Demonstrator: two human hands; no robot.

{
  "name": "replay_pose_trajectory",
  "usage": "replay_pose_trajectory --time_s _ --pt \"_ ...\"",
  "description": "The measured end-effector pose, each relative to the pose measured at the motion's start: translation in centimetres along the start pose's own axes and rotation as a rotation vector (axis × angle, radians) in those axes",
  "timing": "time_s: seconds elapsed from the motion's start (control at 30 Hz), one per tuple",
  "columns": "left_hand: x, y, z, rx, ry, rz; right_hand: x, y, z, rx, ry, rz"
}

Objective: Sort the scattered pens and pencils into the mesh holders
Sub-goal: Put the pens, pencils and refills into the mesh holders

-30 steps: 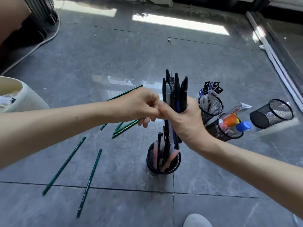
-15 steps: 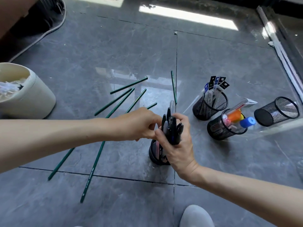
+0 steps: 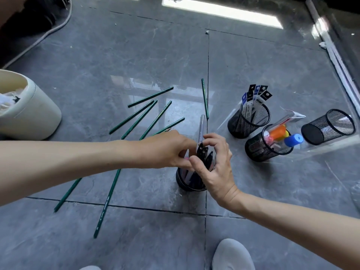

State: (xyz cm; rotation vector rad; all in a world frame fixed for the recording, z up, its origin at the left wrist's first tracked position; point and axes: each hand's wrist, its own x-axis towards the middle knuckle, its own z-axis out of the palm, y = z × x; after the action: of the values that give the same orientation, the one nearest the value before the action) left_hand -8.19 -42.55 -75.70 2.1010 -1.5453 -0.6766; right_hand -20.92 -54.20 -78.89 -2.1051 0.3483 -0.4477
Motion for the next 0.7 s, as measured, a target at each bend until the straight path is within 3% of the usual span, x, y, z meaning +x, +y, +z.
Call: replay_pose_trajectory --time_s 0.17,0.27,0.37,0.43,0.57,0.7 --pt "-0.3 0.3 0.0 -0.052 -0.045 -0.035 0.5 0.6 -0.4 0.096 0.031 -0.017" --pt "-0.6 0.4 0.2 -0.128 0.069 -0.132 0.8 0.8 -0.5 0.107 0.04 -0.008" --pt "-1.0 0.4 1.3 -0.07 0.204 -0.023 1.0 0.9 -0.6 0.233 0.012 0.041" --pt "-1.2 0.6 2.6 -0.125 0.175 -0.035 1.0 1.0 -0.7 0.301 0.015 0.049" --pt "-1.2 -0.1 4.7 -0.419 0.157 -0.239 2.0 0.6 -0.7 0.401 0.116 0.078" --pt "-0.9 -0.4 5.7 -0.37 0.114 -0.255 3.8 0.4 -1.0 0.497 0.214 0.179"
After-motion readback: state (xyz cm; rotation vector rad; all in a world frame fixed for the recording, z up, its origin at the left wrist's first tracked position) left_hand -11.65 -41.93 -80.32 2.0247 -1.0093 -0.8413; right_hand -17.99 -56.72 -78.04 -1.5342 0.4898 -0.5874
